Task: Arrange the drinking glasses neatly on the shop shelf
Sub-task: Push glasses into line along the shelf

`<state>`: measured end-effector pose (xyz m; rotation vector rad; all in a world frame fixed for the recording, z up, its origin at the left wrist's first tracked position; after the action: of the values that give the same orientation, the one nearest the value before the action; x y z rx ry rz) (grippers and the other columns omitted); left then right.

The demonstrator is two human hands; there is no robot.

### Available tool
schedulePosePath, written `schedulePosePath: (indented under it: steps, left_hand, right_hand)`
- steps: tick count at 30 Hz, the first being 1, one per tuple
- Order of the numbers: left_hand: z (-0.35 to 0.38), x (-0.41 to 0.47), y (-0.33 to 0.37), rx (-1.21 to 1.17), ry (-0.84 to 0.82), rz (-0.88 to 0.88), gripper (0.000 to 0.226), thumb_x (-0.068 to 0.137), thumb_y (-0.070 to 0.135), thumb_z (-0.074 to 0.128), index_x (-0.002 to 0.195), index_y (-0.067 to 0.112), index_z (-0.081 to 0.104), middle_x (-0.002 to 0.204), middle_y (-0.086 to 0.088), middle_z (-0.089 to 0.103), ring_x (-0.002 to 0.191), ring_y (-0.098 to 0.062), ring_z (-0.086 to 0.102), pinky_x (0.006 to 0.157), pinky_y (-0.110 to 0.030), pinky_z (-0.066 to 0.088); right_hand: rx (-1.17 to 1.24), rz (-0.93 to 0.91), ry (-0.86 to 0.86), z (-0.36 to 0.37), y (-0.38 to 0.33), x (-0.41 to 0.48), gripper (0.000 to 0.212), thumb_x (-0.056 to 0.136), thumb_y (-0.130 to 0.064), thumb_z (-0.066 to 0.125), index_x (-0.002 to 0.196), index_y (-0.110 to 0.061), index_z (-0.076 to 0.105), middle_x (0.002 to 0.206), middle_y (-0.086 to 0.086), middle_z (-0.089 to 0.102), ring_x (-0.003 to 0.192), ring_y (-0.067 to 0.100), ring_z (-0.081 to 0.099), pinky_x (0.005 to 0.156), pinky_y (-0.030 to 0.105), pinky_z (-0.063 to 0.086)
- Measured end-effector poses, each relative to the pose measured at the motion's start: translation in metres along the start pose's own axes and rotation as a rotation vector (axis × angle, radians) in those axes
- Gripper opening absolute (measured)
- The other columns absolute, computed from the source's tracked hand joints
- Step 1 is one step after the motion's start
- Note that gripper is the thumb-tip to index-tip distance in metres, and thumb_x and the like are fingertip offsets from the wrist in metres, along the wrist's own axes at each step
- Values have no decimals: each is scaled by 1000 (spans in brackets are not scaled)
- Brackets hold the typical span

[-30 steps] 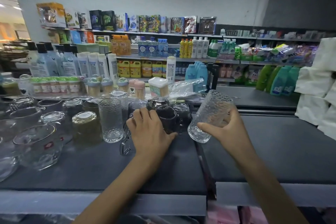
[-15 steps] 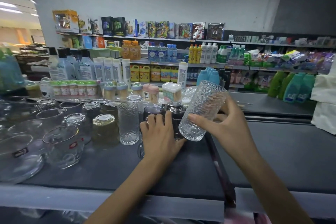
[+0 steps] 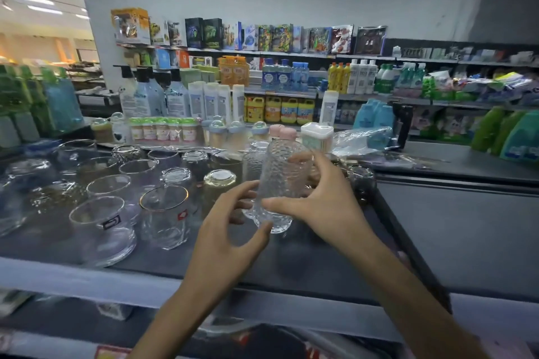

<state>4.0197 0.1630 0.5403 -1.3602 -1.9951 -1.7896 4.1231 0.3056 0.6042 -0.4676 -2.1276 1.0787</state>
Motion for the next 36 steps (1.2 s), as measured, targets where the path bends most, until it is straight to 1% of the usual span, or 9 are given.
schedulePosePath:
  steps: [6, 9, 13, 18, 23, 26, 29, 33, 36]
  left_hand:
    - [-18, -1, -30, 15, 17, -55, 62, 80, 27, 88, 133, 31, 56, 114, 16, 66, 106, -9, 65, 86, -19, 52]
    - [-18, 0, -44, 12, -5, -93, 63, 79, 24, 88, 134, 30, 56, 113, 14, 66, 101, -9, 66, 86, -30, 57]
    - [-13, 0, -62, 32, -25, -125, 61, 77, 24, 88, 127, 33, 55, 107, 15, 69, 98, -7, 68, 84, -44, 59]
    - [-12, 4, -66, 66, -35, -197, 61, 75, 27, 89, 123, 34, 53, 103, 17, 68, 93, 2, 67, 83, -41, 60]
    - [-17, -3, -55, 110, -41, -211, 59, 78, 39, 80, 129, 28, 53, 108, 16, 68, 97, -2, 67, 83, -43, 59]
    - [-28, -20, -38, 253, 47, -165, 60, 84, 42, 79, 135, 24, 52, 115, 9, 62, 104, -12, 63, 85, -43, 58]
    - [-31, -36, -9, 305, 130, -41, 45, 89, 33, 76, 128, 19, 58, 113, 5, 60, 102, -13, 61, 84, -42, 56]
    - [0, -46, 31, 174, 55, 73, 34, 93, 22, 75, 123, 18, 61, 110, 5, 63, 100, -12, 64, 84, -36, 56]
    - [51, -44, 70, 79, -41, 182, 34, 96, 25, 70, 127, 15, 60, 111, 2, 64, 101, -14, 65, 85, -37, 55]
  right_hand:
    - [-105, 41, 0, 50, 3, 0, 68, 56, -37, 99, 111, -30, 59, 106, -11, 69, 90, 0, 68, 82, 28, 60]
    - [-230, 23, 31, 62, 8, -1, 83, 56, -45, 96, 124, -33, 51, 115, -12, 65, 100, 7, 66, 88, 35, 58]
    - [-408, 7, 11, 72, 9, -4, 105, 62, -45, 95, 146, -28, 35, 134, -4, 60, 124, 17, 57, 103, 34, 48]
    - [-485, 5, -5, 78, 10, -2, 108, 67, -43, 93, 154, -20, 32, 144, 3, 50, 135, 23, 49, 111, 37, 42]
    - [-481, -28, 2, 78, 8, -9, 107, 72, -39, 91, 156, -22, 27, 142, 4, 48, 132, 25, 50, 106, 36, 42]
    - [-470, -92, 53, 66, 5, -25, 101, 75, -36, 90, 156, -23, 31, 133, 1, 53, 121, 21, 57, 102, 38, 50]
    - [-402, -161, 118, 40, 5, -48, 86, 78, -28, 89, 152, -23, 43, 128, -2, 59, 112, 12, 60, 98, 35, 55]
    - [-315, -226, 197, -14, 11, -81, 64, 83, -19, 85, 140, -21, 58, 119, -4, 63, 106, 6, 62, 94, 28, 56]
    - [-321, -246, 283, -72, 21, -109, 51, 88, -21, 80, 136, -17, 61, 122, -2, 66, 111, 6, 62, 96, 26, 54]
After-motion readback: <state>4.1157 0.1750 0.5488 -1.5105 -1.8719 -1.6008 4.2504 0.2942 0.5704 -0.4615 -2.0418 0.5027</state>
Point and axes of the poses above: each hand's wrist, its own x-axis towards the middle knuckle, its own z-axis out of the palm, y = z × x, the point moved 4 cm from there along x, towards the middle knuckle
